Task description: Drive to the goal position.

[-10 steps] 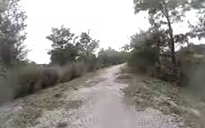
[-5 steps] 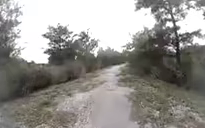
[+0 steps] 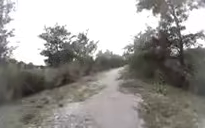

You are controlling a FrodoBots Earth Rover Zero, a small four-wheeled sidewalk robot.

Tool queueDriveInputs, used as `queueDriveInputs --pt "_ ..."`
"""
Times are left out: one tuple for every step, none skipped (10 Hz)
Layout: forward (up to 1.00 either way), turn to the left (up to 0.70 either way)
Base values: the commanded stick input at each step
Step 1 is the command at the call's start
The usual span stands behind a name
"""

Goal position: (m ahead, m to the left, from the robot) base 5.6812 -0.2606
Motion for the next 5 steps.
queueDriveInputs --pt "0.70 0.01" --pt "0.70 0.01" --pt "0.70 0.01" --pt "0.70 0.01" --pt "0.70 0.01"
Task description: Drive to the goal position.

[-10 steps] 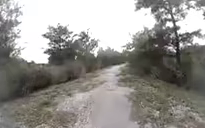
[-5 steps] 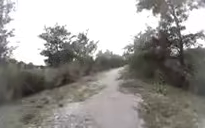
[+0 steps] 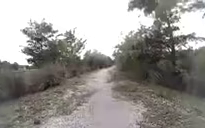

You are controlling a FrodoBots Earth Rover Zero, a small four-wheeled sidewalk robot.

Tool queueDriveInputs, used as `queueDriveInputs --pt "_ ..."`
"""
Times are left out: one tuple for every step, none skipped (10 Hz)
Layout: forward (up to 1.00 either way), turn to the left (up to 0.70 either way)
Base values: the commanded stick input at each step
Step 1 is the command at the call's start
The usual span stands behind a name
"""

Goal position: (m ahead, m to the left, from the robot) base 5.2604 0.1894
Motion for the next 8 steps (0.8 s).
queueDriveInputs --pt "0.70 0.01" --pt "0.70 0.01" --pt "0.70 0.01" --pt "0.70 0.01" --pt "0.70 0.01" --pt "0.70 0.01" --pt "0.70 0.01" --pt "0.70 0.01"
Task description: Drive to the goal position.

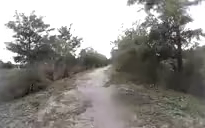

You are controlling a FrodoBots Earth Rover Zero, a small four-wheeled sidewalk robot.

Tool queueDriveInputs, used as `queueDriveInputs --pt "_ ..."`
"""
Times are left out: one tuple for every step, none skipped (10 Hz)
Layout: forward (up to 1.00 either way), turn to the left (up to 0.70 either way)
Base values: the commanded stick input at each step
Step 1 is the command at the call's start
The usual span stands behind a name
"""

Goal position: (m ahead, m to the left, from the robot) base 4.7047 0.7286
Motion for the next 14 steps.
queueDriveInputs --pt "0.70 0.01" --pt "0.70 0.01" --pt "0.70 0.01" --pt "0.70 0.01" --pt "0.70 0.01" --pt "0.70 0.01" --pt "0.70 0.01" --pt "0.70 0.01" --pt "0.70 0.01" --pt "0.70 0.01" --pt "0.70 0.01" --pt "0.70 0.01" --pt "0.70 0.01" --pt "0.70 0.01"
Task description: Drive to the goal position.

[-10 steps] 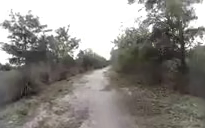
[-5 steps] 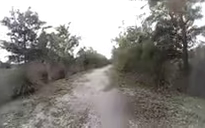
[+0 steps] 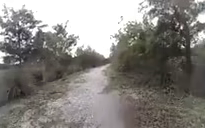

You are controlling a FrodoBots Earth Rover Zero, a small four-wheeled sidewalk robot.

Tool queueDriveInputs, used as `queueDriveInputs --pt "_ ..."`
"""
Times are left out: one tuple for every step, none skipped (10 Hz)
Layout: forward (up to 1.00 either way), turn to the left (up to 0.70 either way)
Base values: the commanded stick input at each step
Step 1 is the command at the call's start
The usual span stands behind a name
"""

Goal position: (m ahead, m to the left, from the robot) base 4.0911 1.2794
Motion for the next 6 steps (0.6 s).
queueDriveInputs --pt "0.70 0.01" --pt "0.70 0.01" --pt "0.70 0.01" --pt "0.70 0.01" --pt "0.70 0.01" --pt "0.70 0.01"
